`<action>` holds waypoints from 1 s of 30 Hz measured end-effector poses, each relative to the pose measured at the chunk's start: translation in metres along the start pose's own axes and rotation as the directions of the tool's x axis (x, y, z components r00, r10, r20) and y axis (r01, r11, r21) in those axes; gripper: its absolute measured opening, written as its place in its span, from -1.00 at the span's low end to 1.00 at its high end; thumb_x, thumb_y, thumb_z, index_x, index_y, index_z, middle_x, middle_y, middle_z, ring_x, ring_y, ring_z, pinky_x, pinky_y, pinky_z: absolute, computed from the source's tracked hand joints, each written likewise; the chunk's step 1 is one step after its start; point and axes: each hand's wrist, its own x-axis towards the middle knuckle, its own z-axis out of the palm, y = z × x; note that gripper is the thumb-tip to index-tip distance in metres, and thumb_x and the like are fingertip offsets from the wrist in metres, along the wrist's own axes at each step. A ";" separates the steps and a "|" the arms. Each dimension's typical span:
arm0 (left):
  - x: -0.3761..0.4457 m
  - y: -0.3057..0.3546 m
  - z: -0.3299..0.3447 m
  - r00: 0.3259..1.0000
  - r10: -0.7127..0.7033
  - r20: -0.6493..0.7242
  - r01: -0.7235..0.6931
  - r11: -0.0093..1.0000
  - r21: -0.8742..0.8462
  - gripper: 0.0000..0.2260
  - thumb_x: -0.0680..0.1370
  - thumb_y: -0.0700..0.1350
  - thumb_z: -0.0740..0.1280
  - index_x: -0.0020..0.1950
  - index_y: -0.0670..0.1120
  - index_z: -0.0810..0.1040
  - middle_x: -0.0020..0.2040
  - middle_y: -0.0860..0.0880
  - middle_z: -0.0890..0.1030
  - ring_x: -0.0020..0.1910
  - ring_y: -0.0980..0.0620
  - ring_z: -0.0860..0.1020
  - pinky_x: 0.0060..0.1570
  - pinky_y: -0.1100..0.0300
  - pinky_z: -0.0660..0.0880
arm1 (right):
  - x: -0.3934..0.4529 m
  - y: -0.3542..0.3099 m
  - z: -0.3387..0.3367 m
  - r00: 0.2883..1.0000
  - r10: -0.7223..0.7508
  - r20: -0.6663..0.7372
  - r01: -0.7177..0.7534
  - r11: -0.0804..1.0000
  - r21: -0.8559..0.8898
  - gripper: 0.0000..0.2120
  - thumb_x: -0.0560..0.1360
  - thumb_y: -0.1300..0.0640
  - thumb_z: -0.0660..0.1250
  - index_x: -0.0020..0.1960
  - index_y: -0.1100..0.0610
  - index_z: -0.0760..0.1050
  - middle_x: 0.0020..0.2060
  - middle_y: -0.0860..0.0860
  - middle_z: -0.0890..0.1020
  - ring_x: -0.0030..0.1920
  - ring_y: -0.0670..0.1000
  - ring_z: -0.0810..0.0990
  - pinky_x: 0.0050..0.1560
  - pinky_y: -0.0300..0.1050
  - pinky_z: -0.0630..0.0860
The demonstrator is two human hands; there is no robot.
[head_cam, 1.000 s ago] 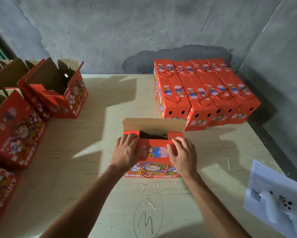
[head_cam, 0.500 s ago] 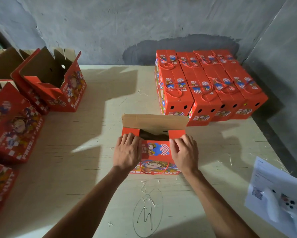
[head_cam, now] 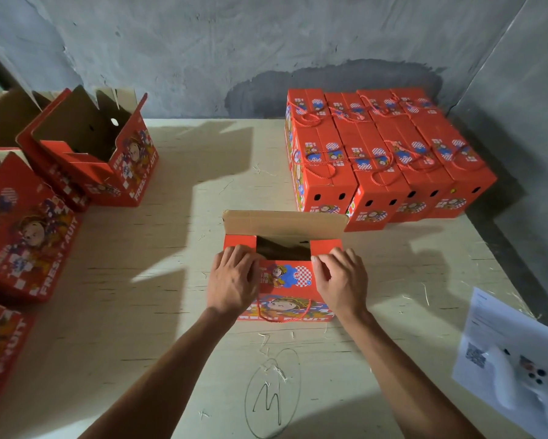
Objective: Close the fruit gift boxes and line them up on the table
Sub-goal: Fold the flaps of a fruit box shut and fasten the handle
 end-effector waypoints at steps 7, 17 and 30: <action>0.001 0.000 -0.003 0.998 -0.042 0.041 0.042 0.999 -0.006 -0.86 0.62 -0.05 0.31 0.06 -0.04 0.64 -0.08 -0.02 0.52 -0.10 -0.06 0.46 -0.06 0.01 0.44 | -0.003 -0.003 -0.002 0.995 0.054 0.084 -0.061 0.994 0.091 -0.72 0.64 0.03 0.34 -0.15 0.19 0.59 -0.22 0.01 0.60 -0.15 -0.01 0.50 -0.09 -0.19 0.40; 0.011 -0.004 -0.002 0.956 -0.263 0.129 0.283 0.943 -0.175 -0.87 0.60 0.01 0.42 -0.03 -0.01 0.72 -0.03 0.03 0.61 -0.04 -0.03 0.48 0.06 -0.03 0.44 | -0.004 -0.005 -0.011 0.978 0.107 0.178 -0.144 0.968 0.206 -0.79 0.65 0.08 0.31 0.03 0.19 0.64 -0.06 0.02 0.66 -0.01 -0.04 0.57 0.00 -0.24 0.48; 0.007 -0.001 0.003 0.876 -0.480 0.049 0.471 0.828 -0.303 -0.66 0.63 0.21 0.30 0.29 0.07 0.37 0.41 0.04 0.40 0.33 0.02 0.38 0.01 0.03 0.50 | 0.000 -0.007 -0.008 0.885 0.442 0.146 -0.462 0.799 0.385 -0.57 0.61 0.03 0.41 0.40 0.19 0.45 0.24 -0.01 0.57 0.20 -0.09 0.55 0.09 -0.45 0.47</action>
